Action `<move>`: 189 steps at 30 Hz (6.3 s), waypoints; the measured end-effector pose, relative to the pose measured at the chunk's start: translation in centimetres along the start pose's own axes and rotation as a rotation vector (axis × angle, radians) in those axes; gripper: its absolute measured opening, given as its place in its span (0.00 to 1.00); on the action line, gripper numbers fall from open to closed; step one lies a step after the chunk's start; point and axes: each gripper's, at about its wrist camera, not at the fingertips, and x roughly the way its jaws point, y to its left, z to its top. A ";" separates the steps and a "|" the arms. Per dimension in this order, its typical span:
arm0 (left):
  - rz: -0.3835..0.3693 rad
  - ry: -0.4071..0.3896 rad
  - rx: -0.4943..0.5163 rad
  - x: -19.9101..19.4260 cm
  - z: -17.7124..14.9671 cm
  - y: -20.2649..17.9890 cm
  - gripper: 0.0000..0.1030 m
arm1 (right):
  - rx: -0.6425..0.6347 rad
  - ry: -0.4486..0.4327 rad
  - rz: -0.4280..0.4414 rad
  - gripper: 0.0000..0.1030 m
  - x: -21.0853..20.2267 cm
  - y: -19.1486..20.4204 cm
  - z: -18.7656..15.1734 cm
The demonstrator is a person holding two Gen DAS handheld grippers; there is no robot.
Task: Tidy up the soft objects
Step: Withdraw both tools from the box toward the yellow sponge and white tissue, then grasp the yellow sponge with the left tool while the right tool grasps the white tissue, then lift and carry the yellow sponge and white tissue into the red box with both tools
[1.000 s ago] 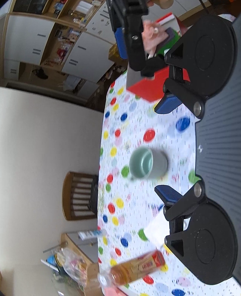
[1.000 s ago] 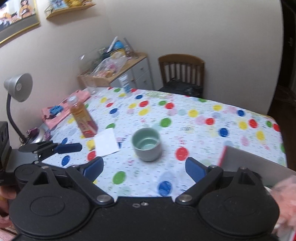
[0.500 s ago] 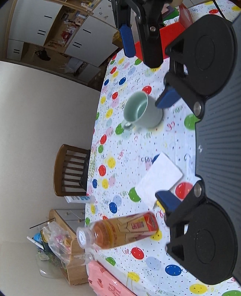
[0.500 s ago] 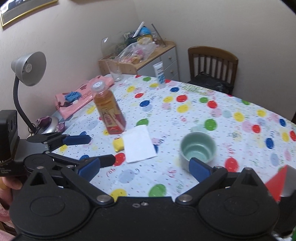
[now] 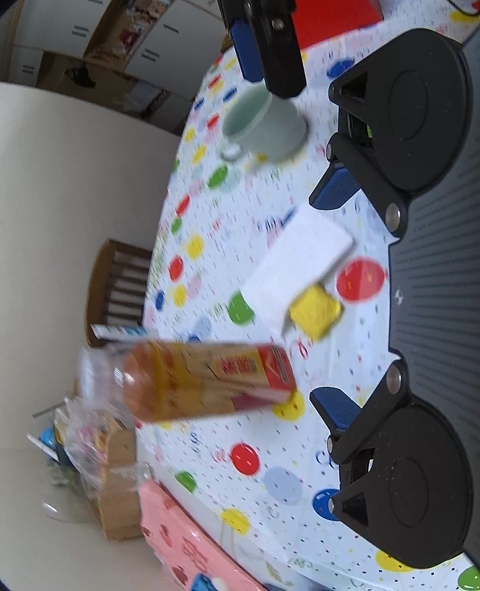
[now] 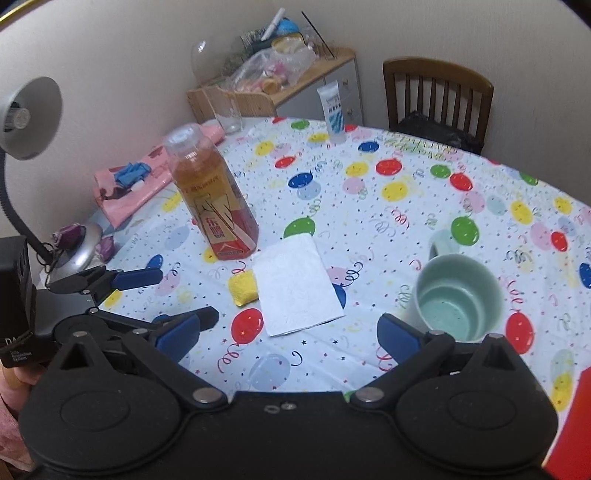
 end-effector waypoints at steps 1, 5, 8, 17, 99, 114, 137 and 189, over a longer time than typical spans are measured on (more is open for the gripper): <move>0.008 0.005 -0.004 0.5 -0.2 0.5 1.00 | 0.002 0.009 -0.002 0.99 0.6 0.0 0.1; 0.023 0.028 -0.004 2.4 -0.9 2.1 1.00 | 0.030 0.048 0.000 0.99 3.1 -0.2 0.4; 0.044 0.047 0.013 3.7 -1.3 2.8 1.00 | 0.047 0.070 0.000 0.99 4.9 -0.3 0.7; 0.033 0.056 0.028 6.6 -1.5 3.3 1.00 | 0.021 0.095 -0.053 0.98 9.8 -1.1 1.7; 0.017 0.074 0.185 10.9 0.0 -2.3 0.37 | -0.017 0.050 -0.195 0.05 7.1 -0.8 0.9; 0.031 0.054 0.087 6.2 0.6 -2.7 0.37 | 0.036 0.002 -0.130 0.05 1.9 -1.0 -0.4; -0.078 -0.034 0.154 -2.8 2.2 -17.4 0.37 | 0.126 -0.158 -0.113 0.05 -14.5 -9.4 -7.4; -0.224 0.181 0.447 9.4 0.2 -46.1 0.37 | 0.264 0.011 -0.233 0.05 -20.9 -27.5 -22.1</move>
